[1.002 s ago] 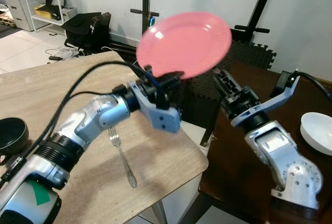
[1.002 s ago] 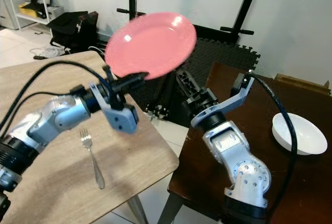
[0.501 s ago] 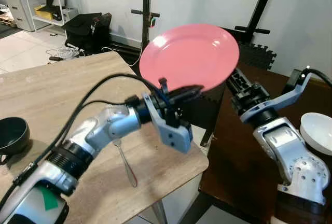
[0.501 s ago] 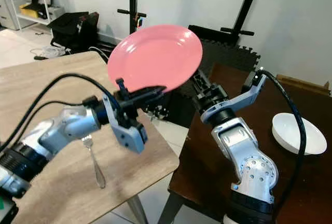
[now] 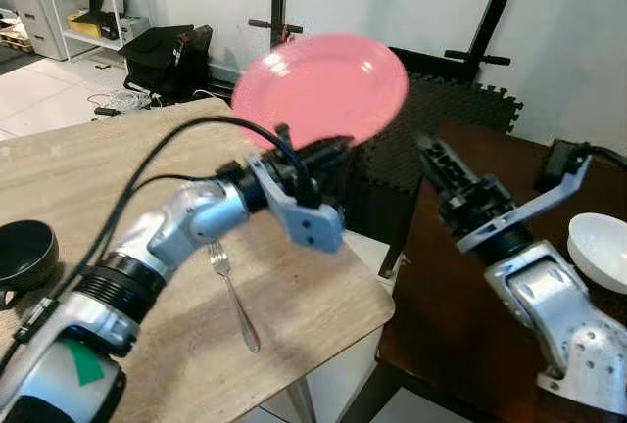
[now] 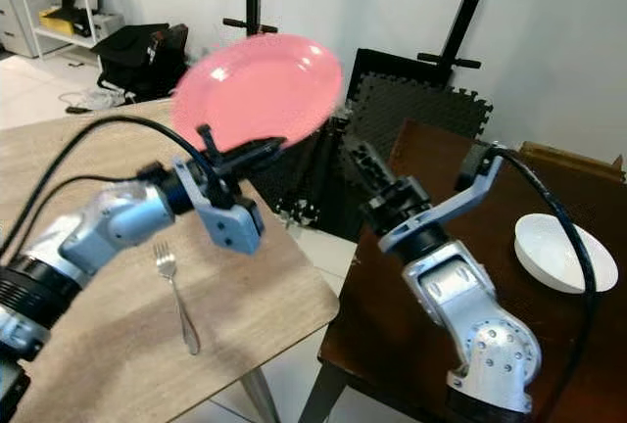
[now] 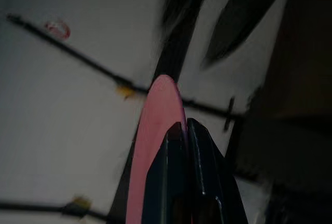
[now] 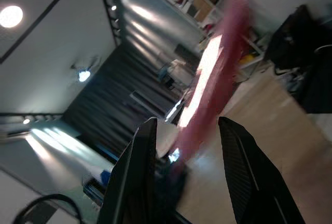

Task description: Setting the table

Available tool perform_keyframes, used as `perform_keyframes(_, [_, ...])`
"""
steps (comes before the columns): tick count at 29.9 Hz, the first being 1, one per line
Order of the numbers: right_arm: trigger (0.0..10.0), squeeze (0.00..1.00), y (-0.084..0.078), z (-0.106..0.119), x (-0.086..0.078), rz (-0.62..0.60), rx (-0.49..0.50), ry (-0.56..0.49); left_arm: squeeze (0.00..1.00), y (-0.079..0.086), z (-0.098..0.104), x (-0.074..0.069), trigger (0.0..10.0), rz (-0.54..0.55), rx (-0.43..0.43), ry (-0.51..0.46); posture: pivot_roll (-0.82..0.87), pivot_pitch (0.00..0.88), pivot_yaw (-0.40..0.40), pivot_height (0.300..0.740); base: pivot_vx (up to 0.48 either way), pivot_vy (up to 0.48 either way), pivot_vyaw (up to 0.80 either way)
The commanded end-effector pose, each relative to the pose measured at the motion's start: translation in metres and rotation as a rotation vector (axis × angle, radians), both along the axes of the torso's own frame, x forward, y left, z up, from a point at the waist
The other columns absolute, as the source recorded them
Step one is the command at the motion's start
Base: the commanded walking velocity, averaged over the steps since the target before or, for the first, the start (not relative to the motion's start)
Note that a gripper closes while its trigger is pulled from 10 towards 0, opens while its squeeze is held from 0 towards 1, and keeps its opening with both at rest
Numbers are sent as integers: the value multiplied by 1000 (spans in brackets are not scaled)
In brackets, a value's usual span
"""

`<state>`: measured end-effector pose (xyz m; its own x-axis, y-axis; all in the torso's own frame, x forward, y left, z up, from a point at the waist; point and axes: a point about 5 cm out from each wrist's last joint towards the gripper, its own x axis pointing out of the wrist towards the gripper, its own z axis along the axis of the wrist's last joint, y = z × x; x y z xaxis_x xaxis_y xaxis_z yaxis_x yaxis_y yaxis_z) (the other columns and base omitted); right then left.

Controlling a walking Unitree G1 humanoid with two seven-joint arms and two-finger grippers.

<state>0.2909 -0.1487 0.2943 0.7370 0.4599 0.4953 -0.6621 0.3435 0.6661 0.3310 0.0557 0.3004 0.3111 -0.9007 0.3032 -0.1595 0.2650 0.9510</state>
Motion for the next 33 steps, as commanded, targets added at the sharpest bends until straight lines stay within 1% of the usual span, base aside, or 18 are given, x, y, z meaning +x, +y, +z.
perform_keyframes(1, [10000,0,2,0,1,6,1,0,0,-6,-2,-6,10000,-39,28,-14,111,89,-24,740,0,0,0])
perform_keyframes(3, [10000,0,3,0,1,14,0,0,0,-8,-4,-7,10000,-53,32,-13,113,90,-27,740,0,0,0])
perform_keyframes(4, [10000,0,5,0,4,22,-2,5,0,-13,-5,-11,10000,-77,38,-12,117,90,-30,740,0,0,0])
perform_keyframes(9, [10000,0,7,-1,7,21,-2,21,0,-19,-8,-15,10000,-109,46,-5,121,88,-30,740,0,0,0])
perform_keyframes(11, [10000,0,5,-3,14,-15,-2,49,0,-25,-15,-23,10000,-154,65,8,123,87,-30,740,0,0,0])
perform_keyframes(15, [10000,0,2,-4,19,-52,-3,76,0,-27,-19,-25,10000,-169,75,14,123,86,-28,740,0,0,0])
perform_keyframes(18, [10000,0,-5,-9,29,-127,-3,137,0,-29,-25,-29,10000,-189,92,28,124,85,-28,740,0,0,0])
perform_keyframes(20, [10000,0,-8,-10,32,-143,2,150,0,-29,-26,-29,10000,-189,93,32,124,85,-28,740,0,0,0])
perform_keyframes(21, [7686,0,-9,-10,32,-147,6,150,0,-29,-26,-28,10000,-183,92,33,123,84,-28,740,0,0,0])
perform_keyframes(23, [7686,0,-10,-10,32,-150,8,150,0,-28,-26,-28,10000,-180,92,34,123,84,-28,740,0,0,0])
perform_keyframes(24, [0,0,-11,-9,32,-159,7,144,0,-27,-25,-26,10000,-166,89,36,123,84,-28,740,0,0,0])
perform_keyframes(33, [0,0,-12,-7,30,-163,14,112,0,-23,-22,-21,10000,-125,81,31,123,78,-29,740,0,0,0])
